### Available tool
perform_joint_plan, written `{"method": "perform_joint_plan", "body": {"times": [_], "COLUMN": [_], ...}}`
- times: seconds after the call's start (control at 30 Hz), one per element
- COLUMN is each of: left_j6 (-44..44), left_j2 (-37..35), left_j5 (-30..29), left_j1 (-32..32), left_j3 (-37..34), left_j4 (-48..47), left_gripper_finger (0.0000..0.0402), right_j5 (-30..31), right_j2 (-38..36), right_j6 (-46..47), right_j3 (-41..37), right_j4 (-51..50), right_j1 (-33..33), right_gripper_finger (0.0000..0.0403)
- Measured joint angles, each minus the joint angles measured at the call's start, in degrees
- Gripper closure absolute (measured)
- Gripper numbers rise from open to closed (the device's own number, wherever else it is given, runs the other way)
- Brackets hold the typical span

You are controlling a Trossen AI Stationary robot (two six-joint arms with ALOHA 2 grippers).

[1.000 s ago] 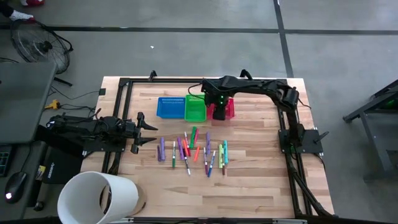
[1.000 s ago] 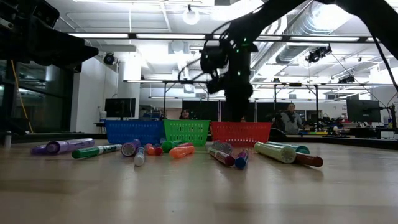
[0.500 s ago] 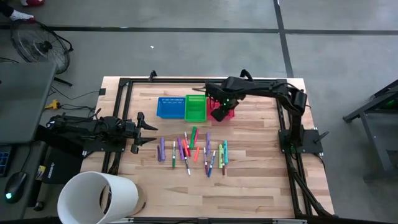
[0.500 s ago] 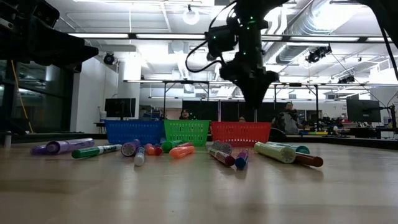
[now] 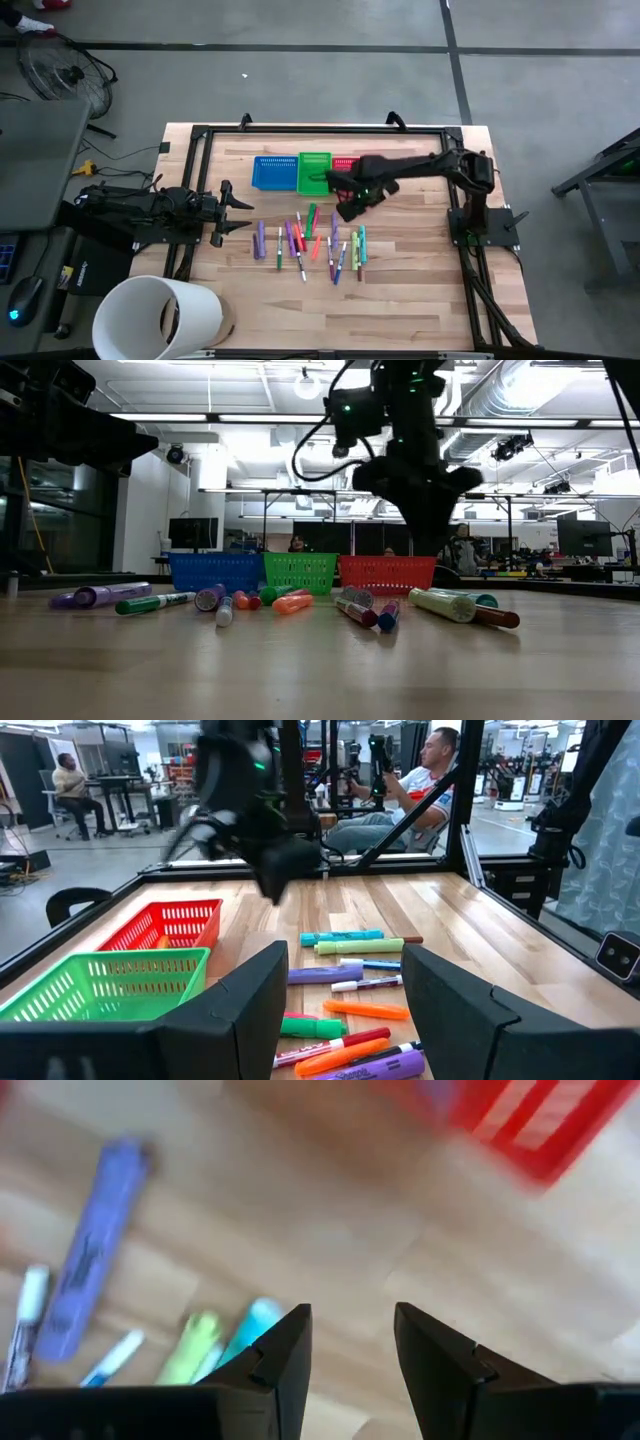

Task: Pick & Place Markers
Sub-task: Put the light blue highlighter into the green bin

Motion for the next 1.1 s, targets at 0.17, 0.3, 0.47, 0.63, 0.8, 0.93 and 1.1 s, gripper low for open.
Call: {"method": "perform_joint_plan", "body": {"times": [0.17,0.3,0.47,0.63,0.8,0.93,1.1], "left_j6": [0.0,0.0,0.0,0.0,0.0,0.0,0.0], "left_j2": [0.0,0.0,0.0,0.0,0.0,0.0,0.0], "left_j5": [0.0,0.0,0.0,0.0,0.0,0.0,0.0], "left_j1": [0.0,0.0,0.0,0.0,0.0,0.0,0.0], "left_j3": [0.0,0.0,0.0,0.0,0.0,0.0,0.0], "left_j4": [0.0,0.0,0.0,0.0,0.0,0.0,0.0], "left_gripper_finger": [0.0206,0.0206,0.0206,0.0206,0.0206,0.0206,0.0206], "right_j5": [-2.6,-3.1,-3.2,-2.5,-2.6,-2.6,-2.7], "right_j2": [-1.9,-1.9,-2.0,-1.7,-1.2,-0.6,0.0], "right_j6": [9.5,13.1,15.1,15.9,17.1,17.6,18.9], "right_j3": [-7.7,-10.2,-11.1,-11.1,-11.2,-11.2,-11.6], "right_j4": [7.6,10.7,13.7,14.5,15.6,16.3,17.0], "right_j1": [3.8,5.6,6.2,6.4,6.4,6.4,6.5], "right_gripper_finger": [0.0269,0.0269,0.0269,0.0269,0.0269,0.0269,0.0269]}}
